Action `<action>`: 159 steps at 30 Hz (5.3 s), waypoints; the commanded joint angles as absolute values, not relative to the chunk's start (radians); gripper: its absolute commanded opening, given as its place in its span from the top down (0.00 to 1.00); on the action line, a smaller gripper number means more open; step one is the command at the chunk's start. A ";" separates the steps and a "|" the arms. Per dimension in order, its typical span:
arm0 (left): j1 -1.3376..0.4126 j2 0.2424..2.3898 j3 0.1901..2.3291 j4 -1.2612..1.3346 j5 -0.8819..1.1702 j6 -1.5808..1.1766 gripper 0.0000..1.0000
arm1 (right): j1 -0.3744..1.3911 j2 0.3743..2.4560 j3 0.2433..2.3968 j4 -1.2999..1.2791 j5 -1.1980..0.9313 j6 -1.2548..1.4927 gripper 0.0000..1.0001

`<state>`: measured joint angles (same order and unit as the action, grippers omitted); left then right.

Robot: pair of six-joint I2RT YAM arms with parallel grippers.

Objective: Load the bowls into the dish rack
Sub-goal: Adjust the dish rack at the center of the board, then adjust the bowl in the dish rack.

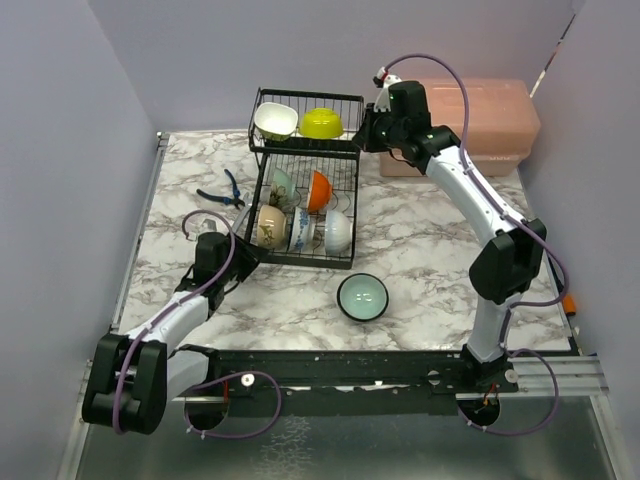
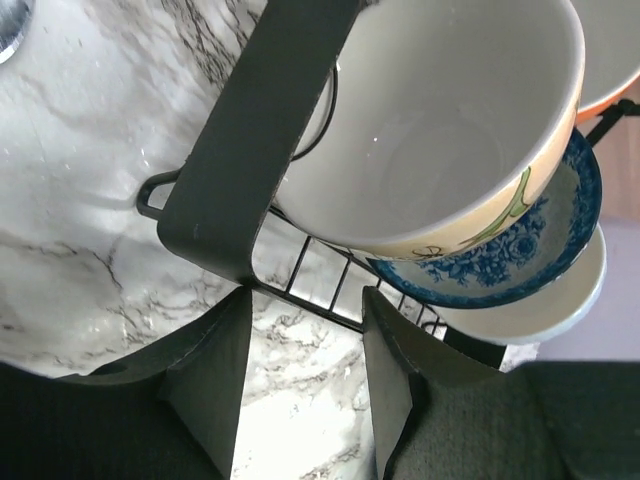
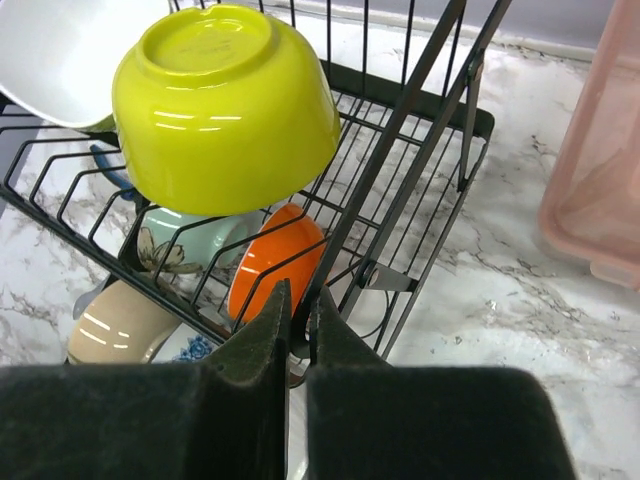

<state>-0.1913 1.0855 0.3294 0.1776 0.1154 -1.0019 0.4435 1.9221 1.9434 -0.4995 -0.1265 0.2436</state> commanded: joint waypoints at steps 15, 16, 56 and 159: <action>0.079 1.520 0.585 0.169 0.160 -0.701 1.00 | 0.542 1.677 1.734 -0.699 -0.333 0.265 1.00; 0.090 1.535 0.600 0.167 0.163 -0.691 1.00 | 0.549 1.663 1.713 -0.695 -0.345 0.273 1.00; -0.147 1.254 1.053 -0.127 0.027 -0.461 0.34 | 0.283 1.470 1.536 -0.483 -0.590 0.390 0.24; -0.490 1.157 1.095 -0.258 -0.089 -0.589 0.34 | 0.580 1.910 2.126 -0.864 -0.480 0.182 0.05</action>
